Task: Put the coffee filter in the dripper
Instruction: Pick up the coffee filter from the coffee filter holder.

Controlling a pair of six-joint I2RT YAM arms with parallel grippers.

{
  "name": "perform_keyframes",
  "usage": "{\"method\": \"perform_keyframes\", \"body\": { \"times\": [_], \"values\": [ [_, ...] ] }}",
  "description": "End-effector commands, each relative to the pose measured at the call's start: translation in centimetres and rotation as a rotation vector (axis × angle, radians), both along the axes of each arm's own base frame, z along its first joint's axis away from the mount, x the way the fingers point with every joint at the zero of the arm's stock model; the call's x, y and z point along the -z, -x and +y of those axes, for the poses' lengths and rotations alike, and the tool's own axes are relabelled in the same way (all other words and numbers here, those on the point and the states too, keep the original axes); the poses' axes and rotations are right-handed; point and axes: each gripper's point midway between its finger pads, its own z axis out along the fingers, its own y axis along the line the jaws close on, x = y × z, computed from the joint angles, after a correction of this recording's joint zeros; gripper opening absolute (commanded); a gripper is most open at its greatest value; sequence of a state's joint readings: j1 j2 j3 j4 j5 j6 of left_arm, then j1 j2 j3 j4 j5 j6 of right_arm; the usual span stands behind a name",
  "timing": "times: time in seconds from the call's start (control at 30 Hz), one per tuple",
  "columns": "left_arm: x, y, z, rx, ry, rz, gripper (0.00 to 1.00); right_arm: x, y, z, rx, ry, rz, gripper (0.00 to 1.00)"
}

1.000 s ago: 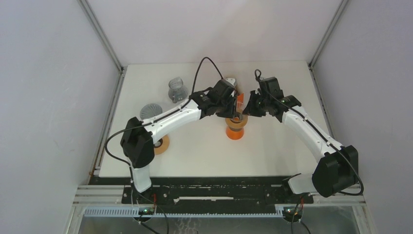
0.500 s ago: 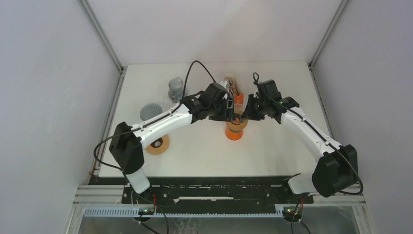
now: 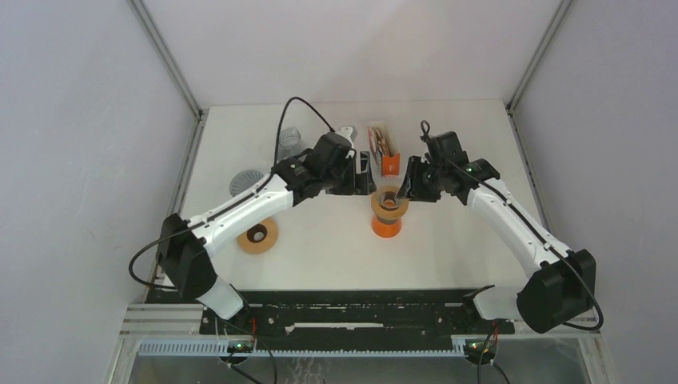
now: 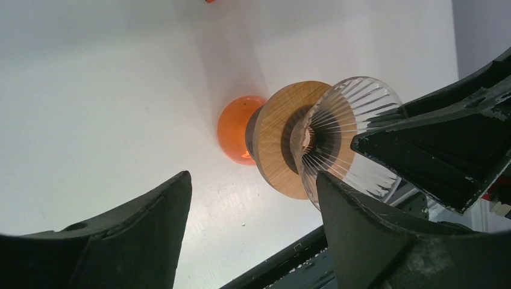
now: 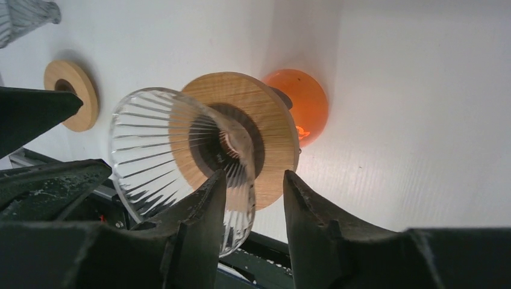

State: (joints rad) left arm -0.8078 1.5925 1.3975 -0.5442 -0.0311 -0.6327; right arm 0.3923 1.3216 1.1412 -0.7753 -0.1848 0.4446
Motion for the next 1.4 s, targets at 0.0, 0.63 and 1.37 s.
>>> {"method": "perform_keyframes", "body": {
  "times": [0.0, 0.63, 1.37],
  "values": [
    [-3.7, -0.3, 1.1, -0.026, 0.071, -0.086, 0.81, -4.6, -0.7, 0.0, -0.024, -0.023, -0.129, 0.49],
    [-9.8, 0.6, 14.9, -0.218, -0.034, -0.356, 1.0, -11.4, -5.8, 0.1, -0.172, 0.073, -0.415, 0.73],
    [-8.7, 1.3, 27.6, -0.453, -0.284, -0.498, 1.0, -7.8, -20.8, 3.1, -0.28, 0.28, -0.484, 0.48]
  ]
}}
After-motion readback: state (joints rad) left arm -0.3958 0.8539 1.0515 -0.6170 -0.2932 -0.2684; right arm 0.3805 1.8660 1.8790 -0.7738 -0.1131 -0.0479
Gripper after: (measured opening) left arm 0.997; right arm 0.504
